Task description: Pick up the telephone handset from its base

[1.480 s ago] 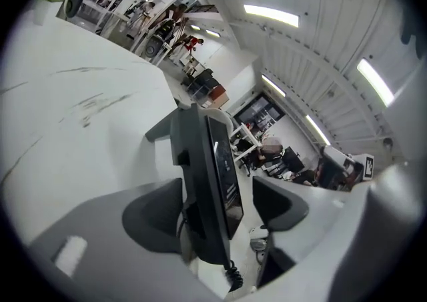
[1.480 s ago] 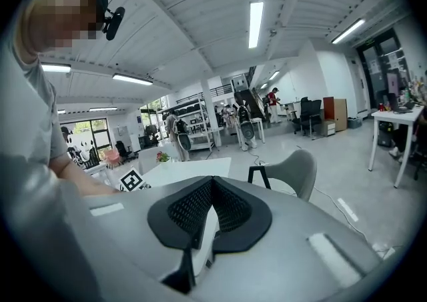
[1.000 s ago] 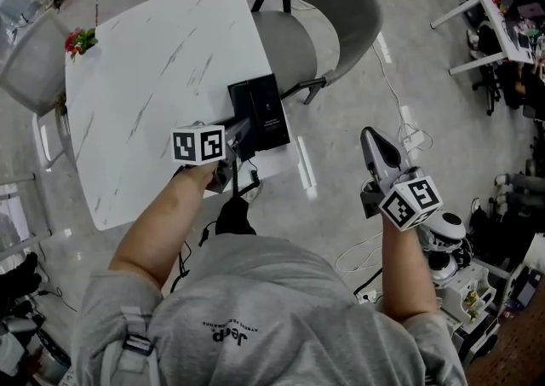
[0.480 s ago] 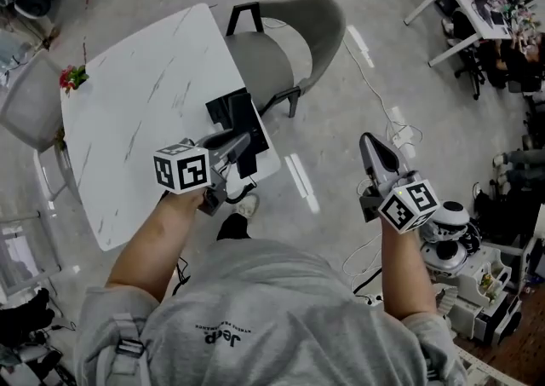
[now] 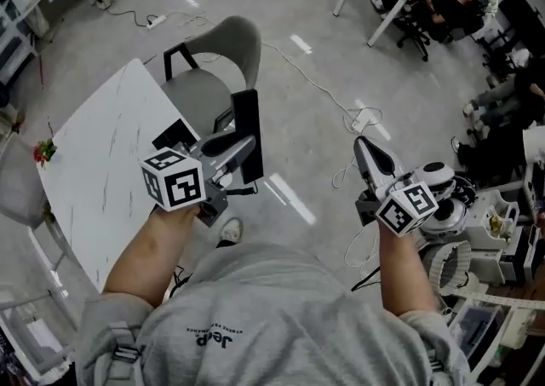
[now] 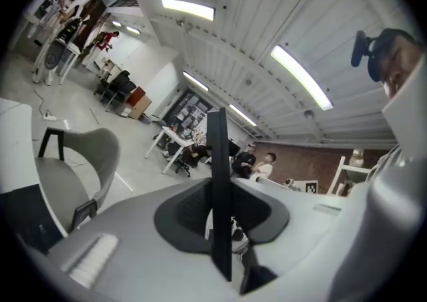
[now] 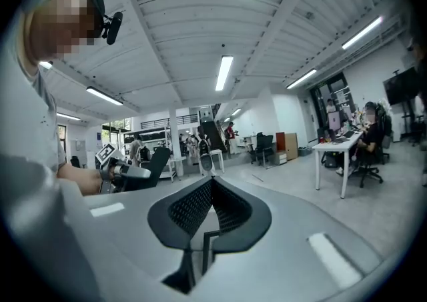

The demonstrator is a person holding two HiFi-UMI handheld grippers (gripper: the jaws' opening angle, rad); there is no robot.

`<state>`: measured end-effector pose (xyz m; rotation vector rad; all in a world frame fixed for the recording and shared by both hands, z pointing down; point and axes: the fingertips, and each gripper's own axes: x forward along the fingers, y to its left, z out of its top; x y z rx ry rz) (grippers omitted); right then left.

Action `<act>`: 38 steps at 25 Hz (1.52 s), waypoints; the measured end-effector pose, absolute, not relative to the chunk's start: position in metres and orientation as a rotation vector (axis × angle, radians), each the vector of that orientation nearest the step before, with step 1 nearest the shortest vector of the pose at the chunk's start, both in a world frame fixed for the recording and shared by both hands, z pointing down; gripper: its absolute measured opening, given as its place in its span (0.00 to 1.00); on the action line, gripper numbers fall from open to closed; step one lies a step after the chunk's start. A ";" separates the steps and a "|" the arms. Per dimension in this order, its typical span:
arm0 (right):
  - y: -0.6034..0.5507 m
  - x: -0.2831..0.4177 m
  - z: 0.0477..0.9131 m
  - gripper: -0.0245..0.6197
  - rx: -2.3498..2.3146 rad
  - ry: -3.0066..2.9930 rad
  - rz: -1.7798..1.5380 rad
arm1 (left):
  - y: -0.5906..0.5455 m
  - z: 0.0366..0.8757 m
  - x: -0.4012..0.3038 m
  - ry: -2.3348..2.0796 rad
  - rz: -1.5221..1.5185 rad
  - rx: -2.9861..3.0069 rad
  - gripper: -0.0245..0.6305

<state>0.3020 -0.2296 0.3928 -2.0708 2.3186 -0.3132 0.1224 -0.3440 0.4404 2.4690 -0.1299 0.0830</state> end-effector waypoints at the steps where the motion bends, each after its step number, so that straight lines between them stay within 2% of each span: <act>1: -0.216 0.311 0.385 0.05 -2.096 2.290 -0.295 | -0.336 0.430 0.136 -0.090 0.082 2.488 0.25; 11: -0.068 0.400 0.327 0.05 -2.362 1.960 -0.110 | -0.235 0.356 0.274 0.347 0.109 2.607 0.25; 17: 0.015 0.427 0.300 0.05 -2.505 1.746 -0.048 | -0.167 0.325 0.334 0.611 0.146 2.629 0.25; 27: 0.112 0.450 0.265 0.05 -2.636 1.526 0.038 | -0.078 0.283 0.384 0.887 0.153 2.643 0.25; 38: 0.131 0.452 0.245 0.05 -2.680 1.450 0.078 | -0.063 0.256 0.394 0.970 0.106 2.644 0.25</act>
